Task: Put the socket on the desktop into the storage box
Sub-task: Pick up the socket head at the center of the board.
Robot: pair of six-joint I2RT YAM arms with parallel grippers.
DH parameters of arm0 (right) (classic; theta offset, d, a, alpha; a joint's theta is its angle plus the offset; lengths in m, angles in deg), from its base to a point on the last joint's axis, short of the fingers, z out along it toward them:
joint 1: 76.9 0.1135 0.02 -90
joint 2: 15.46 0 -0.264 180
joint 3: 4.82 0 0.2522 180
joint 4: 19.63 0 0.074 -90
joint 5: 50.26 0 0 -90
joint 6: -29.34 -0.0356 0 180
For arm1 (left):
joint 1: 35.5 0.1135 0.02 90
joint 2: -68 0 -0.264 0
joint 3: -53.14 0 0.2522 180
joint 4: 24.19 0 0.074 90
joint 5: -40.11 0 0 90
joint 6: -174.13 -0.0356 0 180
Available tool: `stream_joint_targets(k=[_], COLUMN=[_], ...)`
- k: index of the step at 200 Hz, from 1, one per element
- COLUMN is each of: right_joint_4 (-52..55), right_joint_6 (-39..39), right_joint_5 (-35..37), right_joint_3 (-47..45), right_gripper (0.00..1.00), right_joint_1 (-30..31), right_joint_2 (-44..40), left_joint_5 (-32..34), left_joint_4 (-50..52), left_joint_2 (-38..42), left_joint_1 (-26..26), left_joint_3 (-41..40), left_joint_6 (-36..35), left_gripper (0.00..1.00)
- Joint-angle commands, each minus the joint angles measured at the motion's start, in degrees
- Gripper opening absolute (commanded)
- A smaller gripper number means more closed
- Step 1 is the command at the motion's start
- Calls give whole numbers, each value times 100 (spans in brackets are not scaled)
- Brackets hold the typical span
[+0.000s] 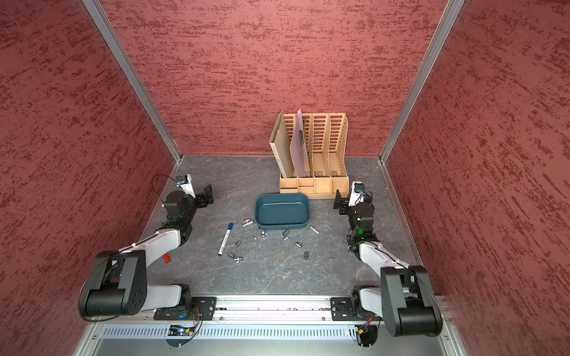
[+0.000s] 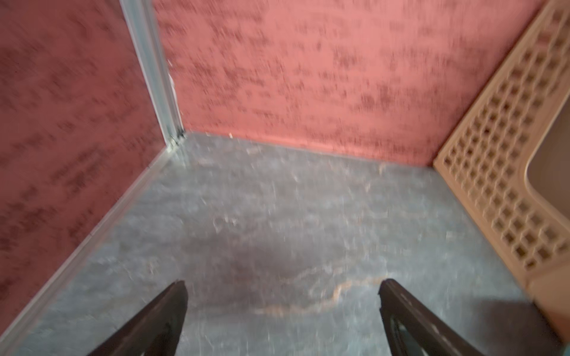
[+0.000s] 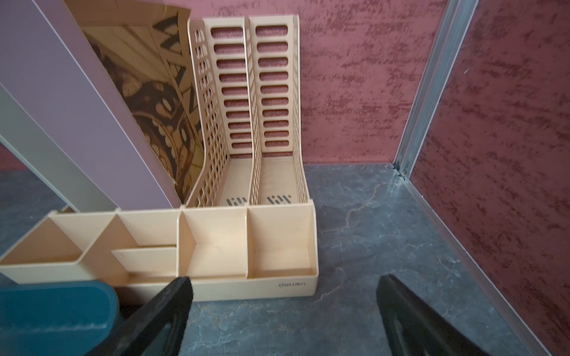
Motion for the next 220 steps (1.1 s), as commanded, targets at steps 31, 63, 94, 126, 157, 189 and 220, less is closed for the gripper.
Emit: stream_joint_targets(k=[31, 63, 94, 126, 157, 189, 220], right_joint_4=[2856, 4992, 5772, 6744, 7282, 7759, 7945], right_joint_6=[-1158, -2652, -2751, -2721, -2597, -2389, -2124], right_joint_5=[-207, -220, -1407, -2185, -2530, -2362, -2104], right_joint_3=[1048, 1909, 2334, 2779, 2888, 2921, 2880], right_gripper=[98, 98, 98, 98, 82, 74, 68], right_joint_1=[-25, -22, -26, 0, 112, 428, 777], right_joint_2=[-1170, -1536, -1359, -944, -752, -591, -142], left_joint_5=[-1168, -2781, -3309, -3353, -3367, -3082, -2716], left_joint_4=[2319, 3098, 3754, 4822, 5548, 5824, 5702], left_joint_2=[868, 1117, 1494, 1812, 1917, 2085, 2262], left_joint_1=[417, 917, 585, -36, -759, -1802, -2795], left_joint_3=[782, 1116, 1232, 1435, 1423, 1166, 809], left_joint_6=[1770, 3285, 3426, 3162, 3088, 3279, 3644], left_gripper=[100, 100, 100, 100, 98, 96, 93])
